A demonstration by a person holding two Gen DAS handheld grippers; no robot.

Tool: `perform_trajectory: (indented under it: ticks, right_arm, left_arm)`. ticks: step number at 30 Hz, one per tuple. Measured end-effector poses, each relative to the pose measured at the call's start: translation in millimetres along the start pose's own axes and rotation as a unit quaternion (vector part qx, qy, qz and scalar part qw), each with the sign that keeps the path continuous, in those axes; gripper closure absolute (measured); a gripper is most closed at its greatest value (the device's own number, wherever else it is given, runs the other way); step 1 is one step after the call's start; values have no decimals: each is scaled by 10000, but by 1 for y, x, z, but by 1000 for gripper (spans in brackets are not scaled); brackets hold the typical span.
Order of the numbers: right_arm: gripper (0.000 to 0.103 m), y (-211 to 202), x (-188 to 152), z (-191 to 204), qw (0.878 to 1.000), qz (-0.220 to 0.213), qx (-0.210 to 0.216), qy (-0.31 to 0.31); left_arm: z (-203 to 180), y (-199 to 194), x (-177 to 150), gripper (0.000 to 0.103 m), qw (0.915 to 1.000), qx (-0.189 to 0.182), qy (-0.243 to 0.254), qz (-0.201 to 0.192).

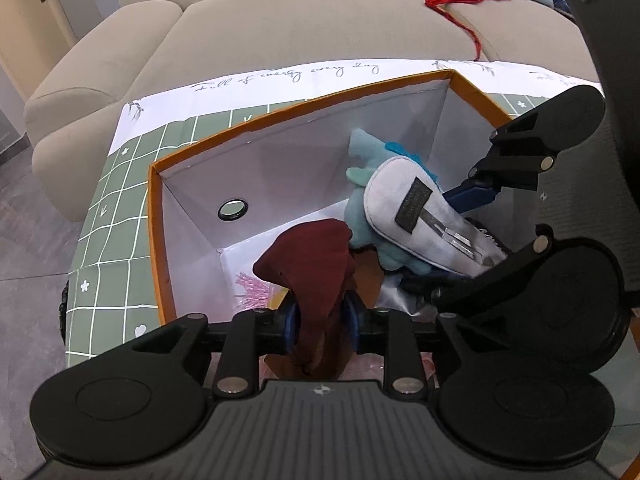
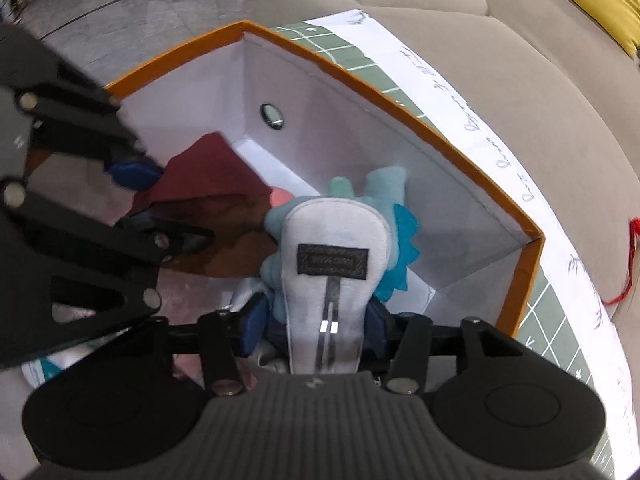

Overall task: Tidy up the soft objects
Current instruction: 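Lower the red cloth into the box while the right tool lowers the slipper, then open both tools and withdraw them from the box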

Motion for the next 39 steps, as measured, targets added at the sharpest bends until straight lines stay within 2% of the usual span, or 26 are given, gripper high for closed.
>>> perform_trajectory:
  ticks: [2,4,6,7,9,11,12,13,21,27,32,39]
  right_arm:
    - [39,-1,-5,1,9999,-41,28,-138]
    - [34,-4,-6,6,9995,-66,65,-294]
    - [24,-7,-6,12,9990,-32,34,-436]
    - [14,-9,-6,15,9986,-16,-3,-523]
    - [13,-13,-6,21,9974,-17,-143,-701]
    - [13,-19,-5,29,9954,-35,-390,-877]
    - [13,-21,-5,30,9949,-35,-421,-919]
    - [13,-24,-6,30,9949,-45,-411,-921]
    - [13,-45,-9,29,9951,-206,-500,-823]
    - [12,-67,-18,27,9952,-374,-543,-717]
    - [12,-85,-27,17,9965,-576,-529,-283]
    - [9,-106,-48,13,9947,-801,-559,334]
  left_arm:
    - [-1,-3,-3,65,10000,-62,35,-8]
    - [-3,-6,-5,61,9999,-64,80,-22]
    - [-5,-9,-7,56,9999,-65,109,-50]
    - [-6,-11,-7,54,9999,-63,127,-51]
    - [-8,-14,-9,51,9998,-62,154,-68]
    - [-6,-19,-9,34,9998,84,107,-156]
    - [-5,-21,-9,22,9997,149,56,-200]
    - [-2,-22,-9,19,9996,143,0,-231]
    - [2,-38,-14,19,9993,53,-153,-333]
    - [4,-65,-19,19,9969,-35,-294,-726]
    - [-2,-88,-25,18,9926,-222,-451,-1103]
    - [-11,-108,-38,15,9830,-503,-958,-1484]
Point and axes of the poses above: each gripper's, at about its wrist camera, not at the fingertips, and y roughly the way its jaws point, z to its left, x to its top, the point moved 2 cm from there along y, roughly the way its jaws point, and after that the axes turned 12 degrees about -y, right-handed, at the moved point
